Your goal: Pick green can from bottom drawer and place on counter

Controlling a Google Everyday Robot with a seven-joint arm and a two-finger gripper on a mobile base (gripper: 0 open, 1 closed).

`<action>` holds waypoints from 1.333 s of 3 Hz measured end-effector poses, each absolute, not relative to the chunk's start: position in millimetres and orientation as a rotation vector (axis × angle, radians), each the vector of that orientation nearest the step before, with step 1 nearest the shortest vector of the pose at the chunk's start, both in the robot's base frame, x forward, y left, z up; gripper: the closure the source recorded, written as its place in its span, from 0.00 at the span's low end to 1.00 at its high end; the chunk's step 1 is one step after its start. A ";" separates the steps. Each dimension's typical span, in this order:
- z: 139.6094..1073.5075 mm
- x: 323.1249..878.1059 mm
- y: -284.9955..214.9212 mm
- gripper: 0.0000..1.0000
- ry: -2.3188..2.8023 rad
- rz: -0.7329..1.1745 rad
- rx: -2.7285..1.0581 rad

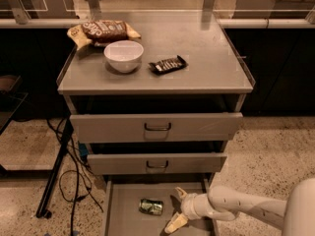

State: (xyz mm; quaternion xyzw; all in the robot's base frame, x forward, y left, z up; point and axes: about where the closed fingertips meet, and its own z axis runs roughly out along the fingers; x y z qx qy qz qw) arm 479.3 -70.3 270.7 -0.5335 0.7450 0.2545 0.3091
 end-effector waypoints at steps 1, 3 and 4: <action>244.1 482.6 -62.4 0.00 1.986 0.700 -1.367; 192.1 497.3 -47.2 0.00 2.009 0.721 -1.308; 166.5 504.5 -35.8 0.00 2.017 0.732 -1.310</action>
Offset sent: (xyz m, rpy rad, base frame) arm 0.0168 0.0163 -0.0743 0.0524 0.0368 -0.0819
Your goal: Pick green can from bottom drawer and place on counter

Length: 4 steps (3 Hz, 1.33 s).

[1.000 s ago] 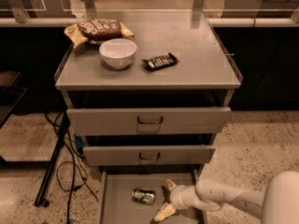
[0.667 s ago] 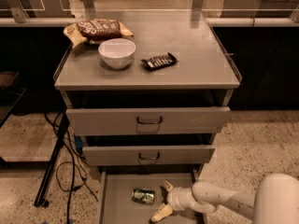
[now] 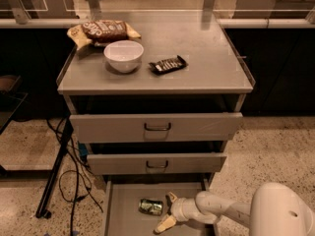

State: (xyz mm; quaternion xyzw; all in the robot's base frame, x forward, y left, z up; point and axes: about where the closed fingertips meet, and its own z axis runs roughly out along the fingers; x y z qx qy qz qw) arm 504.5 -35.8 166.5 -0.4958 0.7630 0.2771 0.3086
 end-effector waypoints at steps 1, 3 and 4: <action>148.2 513.1 -23.9 0.00 2.007 0.742 -1.314; 127.5 545.0 0.1 0.01 1.973 0.740 -1.332; 127.5 545.0 0.1 0.23 1.973 0.740 -1.332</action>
Offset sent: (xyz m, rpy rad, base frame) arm 0.0518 0.0372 -0.0423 0.0175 -0.0396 0.0266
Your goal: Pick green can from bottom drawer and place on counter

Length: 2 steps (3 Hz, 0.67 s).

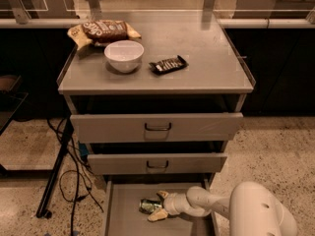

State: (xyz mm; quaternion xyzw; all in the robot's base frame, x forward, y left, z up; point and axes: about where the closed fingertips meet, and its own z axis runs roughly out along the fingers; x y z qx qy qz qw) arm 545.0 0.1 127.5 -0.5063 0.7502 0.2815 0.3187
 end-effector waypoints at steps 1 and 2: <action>127.5 544.9 0.2 0.47 1.973 0.740 -1.332; 127.5 544.9 0.2 0.70 1.973 0.740 -1.332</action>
Offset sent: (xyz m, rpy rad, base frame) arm 0.0000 0.0000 0.0000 0.0000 0.0000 0.0000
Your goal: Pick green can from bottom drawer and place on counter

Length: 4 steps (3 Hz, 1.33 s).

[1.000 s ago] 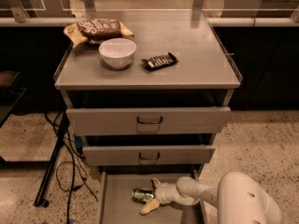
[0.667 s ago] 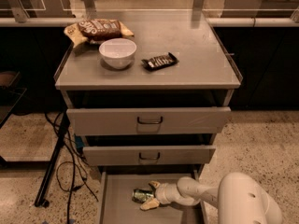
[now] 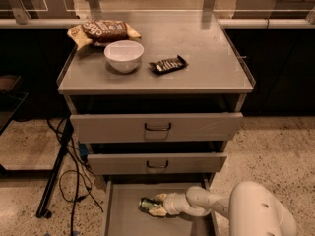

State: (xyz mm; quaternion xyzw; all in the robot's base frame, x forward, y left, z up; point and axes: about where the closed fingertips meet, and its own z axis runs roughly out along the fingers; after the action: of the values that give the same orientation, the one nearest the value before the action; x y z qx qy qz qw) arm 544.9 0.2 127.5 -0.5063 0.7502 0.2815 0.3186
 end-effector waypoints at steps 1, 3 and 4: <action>127.4 544.9 0.3 0.93 1.973 0.741 -1.332; 135.2 546.3 -4.4 1.00 1.960 0.747 -1.328; 150.7 553.0 -10.3 1.00 1.945 0.752 -1.340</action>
Offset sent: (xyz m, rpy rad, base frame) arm 0.0000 0.0000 0.0000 0.0000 0.0000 0.0000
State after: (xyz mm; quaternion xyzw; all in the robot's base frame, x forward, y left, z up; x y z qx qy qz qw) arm 553.0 -10.3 150.7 -0.5113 0.7419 0.2867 0.3255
